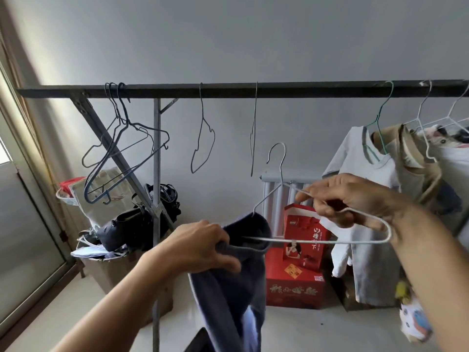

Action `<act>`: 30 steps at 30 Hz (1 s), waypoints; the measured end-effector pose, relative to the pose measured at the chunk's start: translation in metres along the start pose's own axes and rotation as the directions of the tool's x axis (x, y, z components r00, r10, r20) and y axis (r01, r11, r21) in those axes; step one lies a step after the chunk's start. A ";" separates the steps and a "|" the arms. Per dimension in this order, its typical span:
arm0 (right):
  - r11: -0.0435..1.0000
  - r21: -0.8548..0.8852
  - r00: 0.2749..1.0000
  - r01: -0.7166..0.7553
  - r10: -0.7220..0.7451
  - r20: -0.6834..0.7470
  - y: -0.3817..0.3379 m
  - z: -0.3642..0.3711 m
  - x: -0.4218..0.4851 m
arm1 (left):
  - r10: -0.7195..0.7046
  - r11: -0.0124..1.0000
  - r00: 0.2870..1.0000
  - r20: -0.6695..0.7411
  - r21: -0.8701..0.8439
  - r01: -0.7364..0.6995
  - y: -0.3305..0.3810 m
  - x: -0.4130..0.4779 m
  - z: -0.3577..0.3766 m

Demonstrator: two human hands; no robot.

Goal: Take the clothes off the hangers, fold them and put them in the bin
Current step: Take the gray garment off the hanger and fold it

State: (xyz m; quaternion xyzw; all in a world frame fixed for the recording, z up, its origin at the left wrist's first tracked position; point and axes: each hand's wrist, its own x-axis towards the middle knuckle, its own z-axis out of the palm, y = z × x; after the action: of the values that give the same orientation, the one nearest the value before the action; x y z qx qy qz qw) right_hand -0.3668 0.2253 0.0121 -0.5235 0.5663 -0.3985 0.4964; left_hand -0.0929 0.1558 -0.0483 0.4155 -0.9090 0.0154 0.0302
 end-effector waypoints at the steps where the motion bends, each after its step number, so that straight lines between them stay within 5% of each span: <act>1: 0.992 -0.130 1.000 0.001 0.001 0.011 -0.003 0.000 -0.003 | 0.007 1.000 0.997 0.081 -0.013 -0.005 -0.006 0.003 0.002; 3: 0.960 -0.279 0.998 -0.023 0.037 0.043 -0.009 -0.001 -0.007 | 0.022 0.992 0.991 0.134 -0.125 -0.005 -0.018 0.009 0.005; 7: 0.958 -0.283 0.992 -0.049 0.080 0.100 -0.018 -0.011 -0.016 | -0.176 0.960 0.981 -0.082 -0.233 0.153 -0.044 0.023 0.011; 10: 0.990 -0.143 1.000 -0.016 0.014 -0.021 -0.027 -0.025 -0.019 | -0.345 0.898 0.930 -0.129 -0.333 0.287 -0.062 0.025 0.022; 12: 0.987 -0.160 0.991 -0.014 -0.008 -0.131 -0.033 -0.029 -0.016 | -0.404 0.781 0.915 -0.013 -0.526 0.337 -0.068 0.022 0.026; 15: 0.955 -0.292 0.926 0.047 -0.151 -0.345 -0.039 -0.023 0.002 | -0.353 0.517 0.928 0.119 -0.802 0.300 -0.063 0.017 0.028; 19: 0.828 -0.542 0.694 0.142 -0.474 -0.542 -0.050 -0.009 0.051 | -0.369 0.375 0.929 0.023 -0.911 0.172 -0.052 0.011 0.023; 22: 0.795 -0.600 0.612 0.089 -0.518 -0.597 -0.058 -0.011 0.095 | -0.369 0.246 0.930 0.001 -0.964 0.099 -0.056 0.007 0.020; 27: 0.774 -0.633 0.572 -0.016 -0.512 -0.641 -0.068 -0.001 0.136 | -0.352 0.114 0.935 -0.032 -0.993 0.009 -0.064 -0.005 0.014; 30: 0.770 -0.638 0.646 -0.024 -0.475 -0.598 -0.070 0.015 0.154 | -0.341 0.052 0.939 -0.040 -0.998 -0.023 -0.069 -0.012 0.008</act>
State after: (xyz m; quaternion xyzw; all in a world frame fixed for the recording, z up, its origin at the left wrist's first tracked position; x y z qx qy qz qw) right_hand -0.3318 0.0643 0.0553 -0.5166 0.7358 -0.4374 -0.0195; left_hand -0.0331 0.1191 -0.0572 0.3749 -0.6079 -0.5544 0.4274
